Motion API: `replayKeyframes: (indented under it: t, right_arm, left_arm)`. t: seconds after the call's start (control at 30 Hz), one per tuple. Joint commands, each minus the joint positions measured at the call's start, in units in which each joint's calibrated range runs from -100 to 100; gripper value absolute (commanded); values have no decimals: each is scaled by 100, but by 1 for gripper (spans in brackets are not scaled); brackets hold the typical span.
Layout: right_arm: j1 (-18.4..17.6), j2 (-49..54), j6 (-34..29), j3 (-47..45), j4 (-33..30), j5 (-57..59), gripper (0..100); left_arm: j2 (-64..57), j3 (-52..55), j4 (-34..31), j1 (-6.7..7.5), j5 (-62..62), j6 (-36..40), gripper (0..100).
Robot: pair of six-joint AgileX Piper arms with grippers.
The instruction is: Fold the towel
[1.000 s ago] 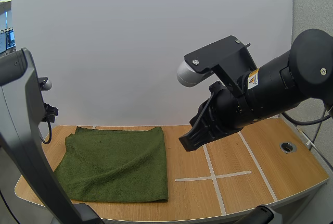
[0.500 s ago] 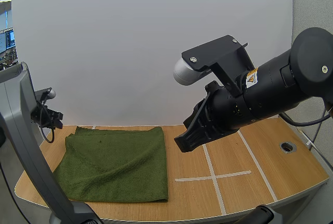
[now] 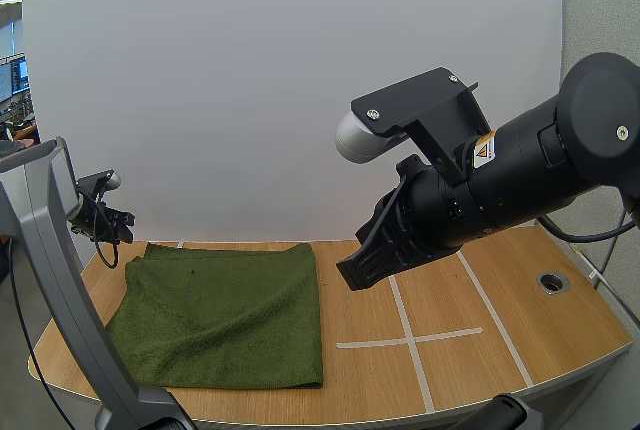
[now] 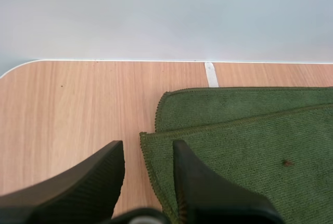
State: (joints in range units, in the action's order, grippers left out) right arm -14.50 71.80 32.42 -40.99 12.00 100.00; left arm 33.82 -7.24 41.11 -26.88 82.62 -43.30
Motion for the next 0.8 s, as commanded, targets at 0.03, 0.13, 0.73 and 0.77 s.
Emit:
replayKeyframes:
  t: [0.03,0.13,0.73,0.77]
  right_arm:
    - [20,31,35,-8,-22,0,0]
    - [20,31,48,-8,-22,0,0]
    - [67,31,71,-8,-22,0,0]
    - [67,31,71,-8,-22,0,0]
  left_arm:
    - [187,-139,63,27,146,65,51]
    - [303,-140,83,27,130,47,51]
    - [499,-140,179,159,-243,-43,51]
    - [499,-140,193,159,-243,-43,51]
